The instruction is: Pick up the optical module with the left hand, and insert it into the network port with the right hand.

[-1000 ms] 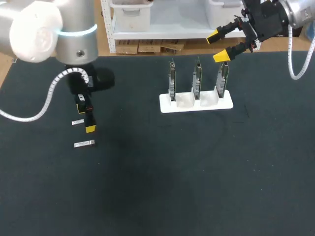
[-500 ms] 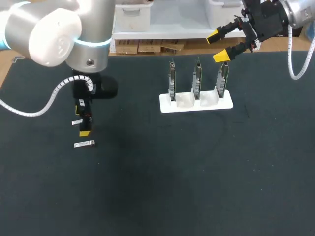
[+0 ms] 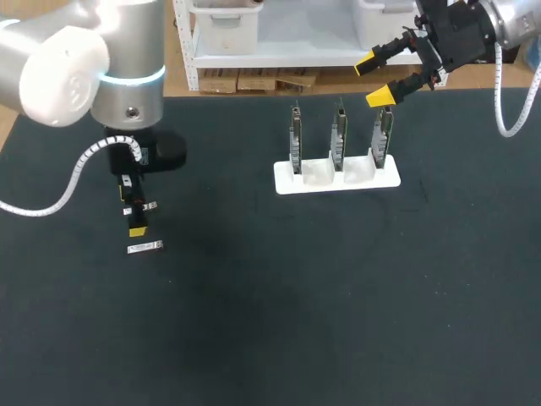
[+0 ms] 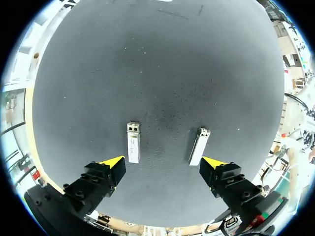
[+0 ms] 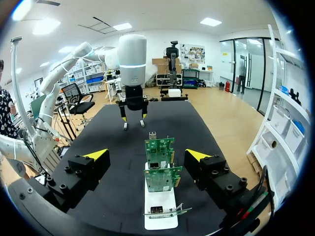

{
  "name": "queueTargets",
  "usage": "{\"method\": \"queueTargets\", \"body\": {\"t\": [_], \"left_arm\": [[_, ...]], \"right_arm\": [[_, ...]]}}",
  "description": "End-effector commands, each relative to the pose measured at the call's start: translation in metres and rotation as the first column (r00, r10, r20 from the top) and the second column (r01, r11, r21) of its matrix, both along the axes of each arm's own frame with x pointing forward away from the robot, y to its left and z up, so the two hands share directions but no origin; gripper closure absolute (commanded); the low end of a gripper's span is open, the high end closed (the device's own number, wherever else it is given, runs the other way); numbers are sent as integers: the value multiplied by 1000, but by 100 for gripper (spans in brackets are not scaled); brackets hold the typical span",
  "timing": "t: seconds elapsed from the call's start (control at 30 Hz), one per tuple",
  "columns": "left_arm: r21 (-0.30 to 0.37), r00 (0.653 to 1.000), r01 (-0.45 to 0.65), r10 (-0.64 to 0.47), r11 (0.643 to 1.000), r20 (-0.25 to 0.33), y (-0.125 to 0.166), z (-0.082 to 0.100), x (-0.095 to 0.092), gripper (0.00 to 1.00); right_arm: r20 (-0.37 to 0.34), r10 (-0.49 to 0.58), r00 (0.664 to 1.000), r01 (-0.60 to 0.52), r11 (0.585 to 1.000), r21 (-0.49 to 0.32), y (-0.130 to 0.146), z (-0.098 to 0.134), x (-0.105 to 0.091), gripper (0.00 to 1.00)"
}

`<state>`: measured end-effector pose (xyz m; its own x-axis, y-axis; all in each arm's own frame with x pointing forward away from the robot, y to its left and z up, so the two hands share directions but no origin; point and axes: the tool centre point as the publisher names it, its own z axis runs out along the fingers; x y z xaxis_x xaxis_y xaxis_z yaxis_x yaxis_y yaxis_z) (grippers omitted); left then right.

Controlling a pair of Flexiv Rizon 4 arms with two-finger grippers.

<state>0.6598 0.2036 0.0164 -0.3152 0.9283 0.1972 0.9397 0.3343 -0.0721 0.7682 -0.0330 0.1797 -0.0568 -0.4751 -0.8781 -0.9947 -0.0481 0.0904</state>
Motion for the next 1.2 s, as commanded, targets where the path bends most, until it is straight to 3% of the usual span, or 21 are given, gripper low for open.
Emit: {"method": "queueTargets", "body": {"t": [0.03, 0.6, 1.2], "left_arm": [[-19, 1000, 14, -14, 1000, 23, 4, 1, -3, 0], [-68, 998, 54, -53, 996, 19, 4, -13, 15, 0], [-87, 999, 35, -34, 996, 19, 12, -21, 15, 0]], "right_arm": [[3, -4, 1000, 4, 1000, -1, 0, 0, -2, 0], [3, -4, 1000, 4, 1000, -1, 0, 0, -2, 0], [3, -4, 1000, 4, 1000, -1, 0, 0, -2, 0]]}}
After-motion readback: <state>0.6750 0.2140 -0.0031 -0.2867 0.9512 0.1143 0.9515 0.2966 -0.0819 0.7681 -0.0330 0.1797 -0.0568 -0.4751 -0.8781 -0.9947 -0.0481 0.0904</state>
